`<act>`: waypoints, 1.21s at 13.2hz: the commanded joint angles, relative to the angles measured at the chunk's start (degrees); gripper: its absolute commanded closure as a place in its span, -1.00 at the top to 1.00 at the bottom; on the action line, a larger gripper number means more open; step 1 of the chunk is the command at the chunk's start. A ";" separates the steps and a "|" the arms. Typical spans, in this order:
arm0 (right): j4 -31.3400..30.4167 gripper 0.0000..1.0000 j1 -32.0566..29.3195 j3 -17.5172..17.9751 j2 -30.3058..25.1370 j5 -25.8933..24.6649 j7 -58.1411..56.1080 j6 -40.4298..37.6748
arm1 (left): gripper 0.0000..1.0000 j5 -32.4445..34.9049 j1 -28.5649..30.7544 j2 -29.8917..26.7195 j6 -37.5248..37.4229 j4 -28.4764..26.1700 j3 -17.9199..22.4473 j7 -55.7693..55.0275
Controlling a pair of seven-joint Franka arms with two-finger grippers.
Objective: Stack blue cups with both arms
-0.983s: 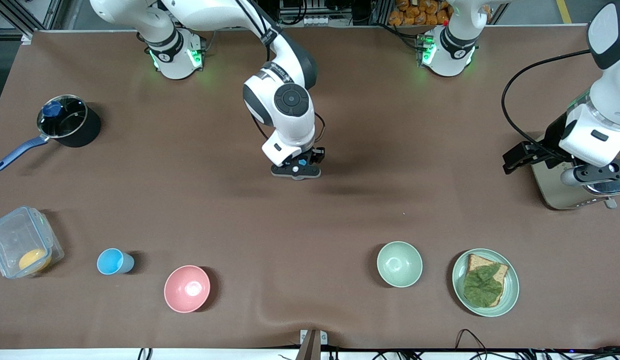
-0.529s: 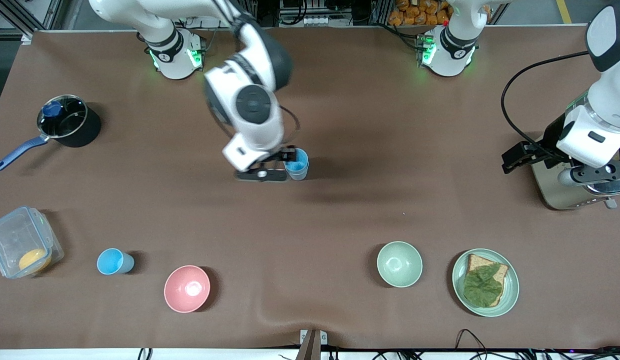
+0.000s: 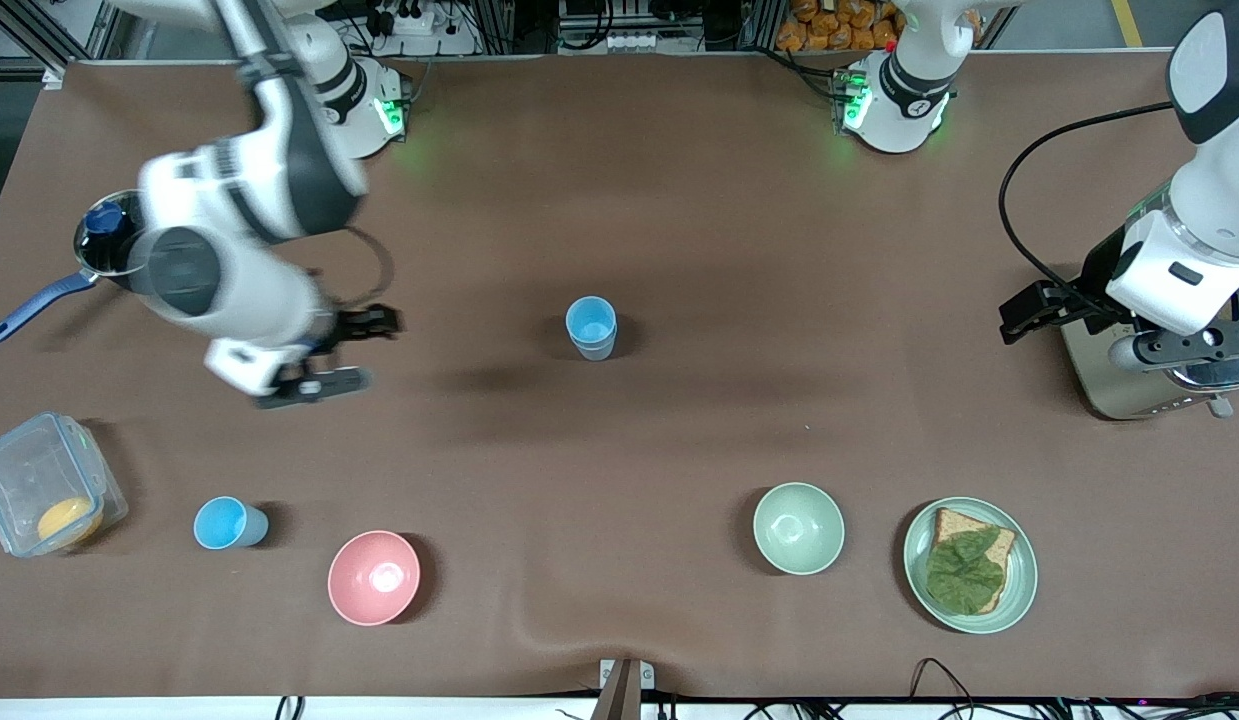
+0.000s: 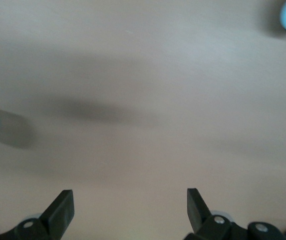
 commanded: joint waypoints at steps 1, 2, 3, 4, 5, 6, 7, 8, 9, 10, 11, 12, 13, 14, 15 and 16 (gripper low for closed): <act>-10.35 1.00 -5.47 1.37 -10.40 -2.24 -2.30 1.34 | 1.00 1.11 -0.26 -1.18 -2.11 -0.47 -0.61 1.33; -11.77 1.00 -7.49 1.46 -12.78 -2.17 -3.27 0.90 | 1.00 1.12 -0.26 -1.35 -2.65 -0.21 -0.70 1.33; -11.61 1.00 -7.86 1.37 -14.63 -2.17 -2.93 -0.93 | 1.00 1.12 -0.17 -1.44 -4.04 0.75 -0.70 1.41; -10.30 1.00 -8.30 1.28 -15.78 -2.17 -2.40 -3.99 | 1.00 1.12 -0.17 -1.44 -5.97 2.24 -0.70 1.41; -8.29 1.00 -9.00 1.28 -16.14 -2.17 -2.40 -5.68 | 1.00 1.12 -0.17 -1.62 -8.43 3.13 -0.87 1.41; -5.74 1.00 -9.88 1.37 -16.14 -2.08 -2.40 -7.43 | 1.00 1.03 -0.17 -2.57 -10.19 3.14 -0.96 1.50; -3.11 1.00 -9.89 1.37 -16.05 -2.17 -2.40 -9.11 | 1.00 1.03 0.09 -4.85 -10.73 2.53 -1.66 1.59; -0.04 1.00 -9.89 1.46 -15.71 -2.17 -2.40 -11.30 | 1.00 0.85 0.27 -5.39 -10.74 2.35 -1.75 1.59; 3.13 1.00 -9.89 1.89 -15.44 -2.17 -2.40 -13.67 | 1.00 0.94 0.27 -6.09 -10.82 2.09 -1.75 1.68; 4.98 1.00 -10.06 2.33 -15.44 -2.25 -2.40 -15.17 | 1.00 0.94 0.27 -6.88 -10.74 1.39 -1.84 1.94; 6.40 1.00 -11.02 2.86 -15.44 -2.26 -2.48 -15.88 | 1.00 0.94 0.27 -7.33 -10.65 1.12 -1.84 2.11; 7.54 1.00 -12.42 3.91 -15.44 -2.17 -2.92 -16.06 | 1.00 0.94 0.36 -7.33 -10.48 1.12 -1.84 2.29; 9.21 1.00 -14.52 5.92 -15.35 -2.17 -3.19 -16.07 | 1.00 0.94 0.36 -7.33 -10.21 1.12 -1.75 3.07; 10.79 1.00 -16.89 8.20 -15.00 -2.17 -3.19 -16.59 | 1.00 0.94 0.36 -6.89 -10.12 1.46 -1.75 4.65; 11.59 1.00 -17.88 9.53 -15.00 -2.25 -3.10 -17.64 | 1.00 0.94 0.53 -6.54 -9.95 1.73 -1.40 7.01; 12.12 1.00 -17.71 9.54 -15.09 -2.34 -3.10 -17.82 | 1.00 0.85 0.62 -6.19 -9.60 1.82 -1.14 8.52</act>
